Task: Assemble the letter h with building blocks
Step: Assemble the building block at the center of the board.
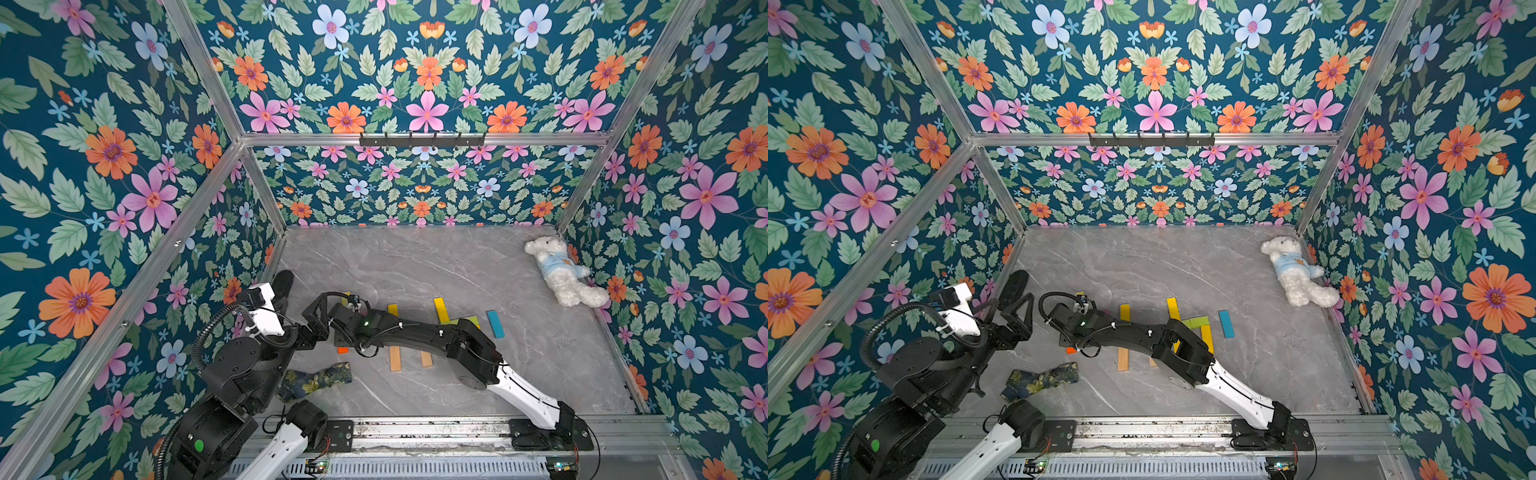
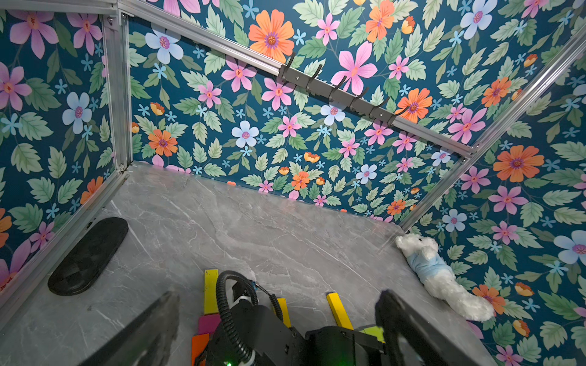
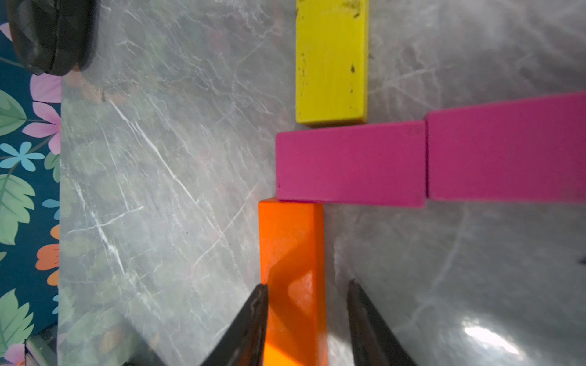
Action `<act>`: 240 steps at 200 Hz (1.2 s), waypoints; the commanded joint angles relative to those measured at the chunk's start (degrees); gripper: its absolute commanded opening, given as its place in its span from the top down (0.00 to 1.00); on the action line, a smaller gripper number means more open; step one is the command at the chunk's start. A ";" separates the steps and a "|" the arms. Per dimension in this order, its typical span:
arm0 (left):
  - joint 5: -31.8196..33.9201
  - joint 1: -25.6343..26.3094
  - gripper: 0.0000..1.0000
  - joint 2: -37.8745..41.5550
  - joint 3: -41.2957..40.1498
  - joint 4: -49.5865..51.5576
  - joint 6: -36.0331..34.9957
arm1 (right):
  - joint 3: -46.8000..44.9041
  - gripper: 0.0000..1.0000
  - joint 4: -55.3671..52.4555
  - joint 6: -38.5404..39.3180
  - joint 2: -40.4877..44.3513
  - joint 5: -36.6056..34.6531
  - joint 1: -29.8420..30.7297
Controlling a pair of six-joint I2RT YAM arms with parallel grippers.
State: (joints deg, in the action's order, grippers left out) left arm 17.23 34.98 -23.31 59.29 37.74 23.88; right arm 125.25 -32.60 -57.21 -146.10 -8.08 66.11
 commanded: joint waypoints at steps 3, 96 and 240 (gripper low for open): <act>0.39 0.00 0.01 0.03 0.04 0.14 -0.15 | -0.78 0.55 -11.32 -1.23 -1.67 0.08 -0.20; 0.44 0.00 0.01 0.13 -0.14 0.06 -0.15 | -5.04 0.55 -8.43 -0.99 0.47 -0.67 -0.58; -1.90 0.00 0.01 2.57 0.23 -1.36 -0.81 | -12.49 0.46 12.56 15.26 10.01 14.08 0.51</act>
State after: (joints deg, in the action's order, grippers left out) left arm 16.34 34.98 -20.95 59.72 37.74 23.64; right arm 113.25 -21.06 -42.94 -136.99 4.56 66.17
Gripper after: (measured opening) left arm 0.994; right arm 0.534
